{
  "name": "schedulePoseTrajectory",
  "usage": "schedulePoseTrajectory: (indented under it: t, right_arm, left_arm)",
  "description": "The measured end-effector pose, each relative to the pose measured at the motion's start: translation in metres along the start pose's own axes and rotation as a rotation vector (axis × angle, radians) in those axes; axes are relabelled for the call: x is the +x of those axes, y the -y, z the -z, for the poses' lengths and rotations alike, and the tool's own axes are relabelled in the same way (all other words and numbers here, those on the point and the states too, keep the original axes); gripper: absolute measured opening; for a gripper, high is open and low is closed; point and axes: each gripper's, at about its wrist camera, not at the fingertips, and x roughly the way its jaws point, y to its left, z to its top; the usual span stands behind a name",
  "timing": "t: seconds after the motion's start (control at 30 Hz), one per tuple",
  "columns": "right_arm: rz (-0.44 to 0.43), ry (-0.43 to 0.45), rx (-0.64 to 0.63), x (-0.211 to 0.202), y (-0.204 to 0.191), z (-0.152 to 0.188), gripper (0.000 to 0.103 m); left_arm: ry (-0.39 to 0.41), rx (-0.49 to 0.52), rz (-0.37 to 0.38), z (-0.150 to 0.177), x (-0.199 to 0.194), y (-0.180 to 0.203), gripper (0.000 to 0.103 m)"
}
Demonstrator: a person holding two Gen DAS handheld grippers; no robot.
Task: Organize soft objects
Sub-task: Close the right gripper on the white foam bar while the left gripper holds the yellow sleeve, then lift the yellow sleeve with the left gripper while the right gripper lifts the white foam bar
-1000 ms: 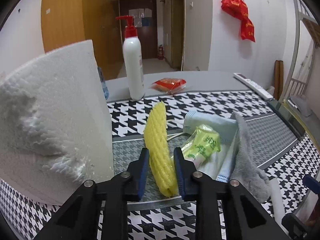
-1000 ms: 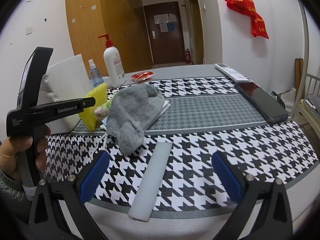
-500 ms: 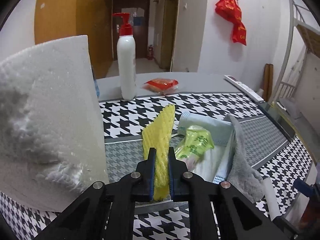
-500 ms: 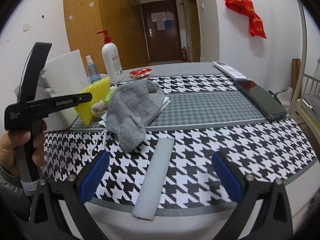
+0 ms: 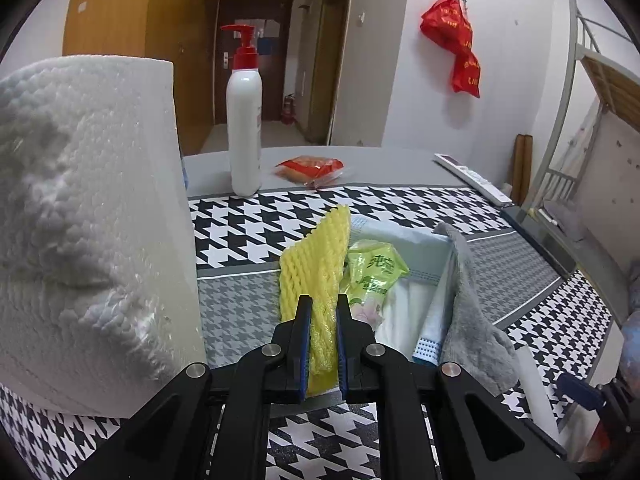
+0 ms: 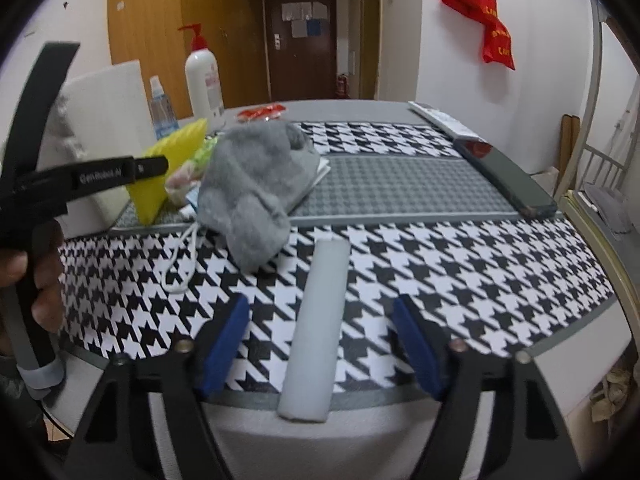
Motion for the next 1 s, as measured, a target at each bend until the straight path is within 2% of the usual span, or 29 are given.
schedulePoseTrajectory:
  t: [0.13,0.17,0.23,0.5,0.57,0.7,0.73,1.0]
  right_arm:
    - [0.022,-0.006,0.001,-0.003,-0.004,0.001,0.06]
    - [0.023,-0.012,0.003,-0.003,-0.004,0.001,0.052]
    - [0.022,-0.029,0.013,-0.001,-0.003,0.001,0.044]
    - [0.057,-0.039,-0.005,-0.004,-0.008,0.005,0.039]
    - [0.055,-0.038,-0.008,-0.005,-0.012,0.007,0.033]
    - [0.072,-0.031,-0.006,-0.005,-0.017,0.008,0.028]
    - [0.081,-0.029,0.0,-0.005,-0.016,0.009,0.023]
    - [0.041,-0.014,0.035,-0.01,-0.009,0.007,0.021]
  left_arm:
    - [0.017,-0.003,0.015,0.001,-0.004,-0.002,0.012]
    - [0.021,-0.007,0.017,0.001,-0.005,-0.003,0.012]
    - [0.03,-0.017,0.021,0.001,-0.006,-0.005,0.012]
    - [0.071,-0.007,0.043,0.004,-0.016,-0.005,0.012]
    - [0.084,0.001,0.053,0.006,-0.019,-0.004,0.012]
    - [0.091,-0.004,0.062,0.007,-0.023,-0.007,0.012]
    - [0.095,-0.004,0.063,0.007,-0.024,-0.008,0.011]
    - [0.122,0.006,0.09,0.008,-0.031,-0.007,0.012]
